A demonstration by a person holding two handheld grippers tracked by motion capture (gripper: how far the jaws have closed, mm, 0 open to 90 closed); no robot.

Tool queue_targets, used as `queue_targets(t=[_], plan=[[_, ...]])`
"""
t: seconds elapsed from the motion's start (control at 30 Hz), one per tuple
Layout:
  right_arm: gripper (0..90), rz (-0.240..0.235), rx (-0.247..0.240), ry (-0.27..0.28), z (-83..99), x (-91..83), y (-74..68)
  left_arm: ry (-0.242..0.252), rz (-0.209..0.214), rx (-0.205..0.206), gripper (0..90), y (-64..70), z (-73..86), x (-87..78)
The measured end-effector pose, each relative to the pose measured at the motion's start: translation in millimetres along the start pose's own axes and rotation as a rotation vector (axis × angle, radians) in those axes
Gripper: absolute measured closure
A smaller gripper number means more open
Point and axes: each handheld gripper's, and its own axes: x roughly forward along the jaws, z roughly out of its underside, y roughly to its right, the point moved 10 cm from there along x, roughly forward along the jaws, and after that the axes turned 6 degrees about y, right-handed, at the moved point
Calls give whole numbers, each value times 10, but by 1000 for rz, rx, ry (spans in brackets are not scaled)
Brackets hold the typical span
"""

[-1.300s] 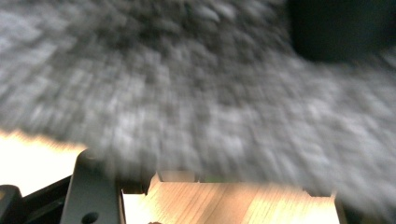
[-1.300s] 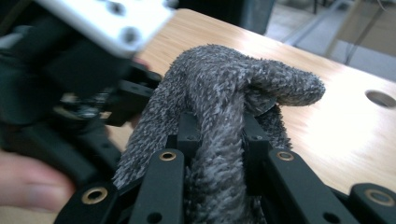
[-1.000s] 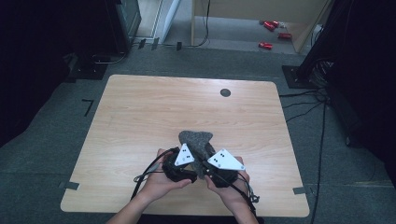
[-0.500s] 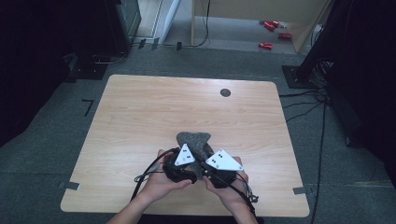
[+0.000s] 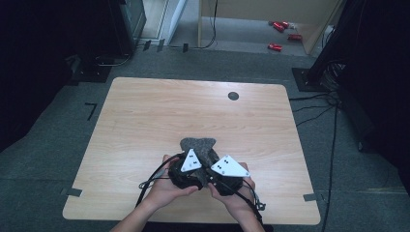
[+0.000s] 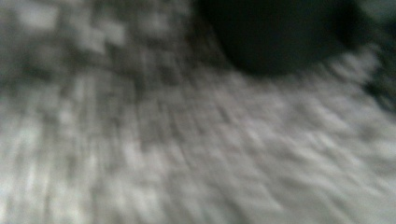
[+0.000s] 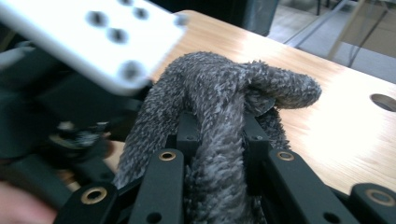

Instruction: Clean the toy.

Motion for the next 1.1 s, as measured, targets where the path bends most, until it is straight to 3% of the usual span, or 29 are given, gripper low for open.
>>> queue_targets(t=[0.13, 0.3, 0.4, 0.67, 0.9, 1.1], plan=[[768, 22, 27, -4, 9, -31, 101, 3, -14, -17, 350, -87, 0, -41], [771, -30, -2, -10, -15, -23, -85, -2, -5, -10, 350, -37, 7, -17], [770, -34, -11, -13, -22, -11, -125, -1, 4, 7, 350, 31, -3, 4], [772, 18, 54, 3, -2, -40, 134, 10, -8, -9, 350, -62, -16, -43], [771, -30, -9, -9, -20, -5, -119, -5, 0, 10, 350, 15, 7, 3], [772, 13, 50, -5, 16, -23, 122, 0, -14, 9, 350, -54, -2, -35]])
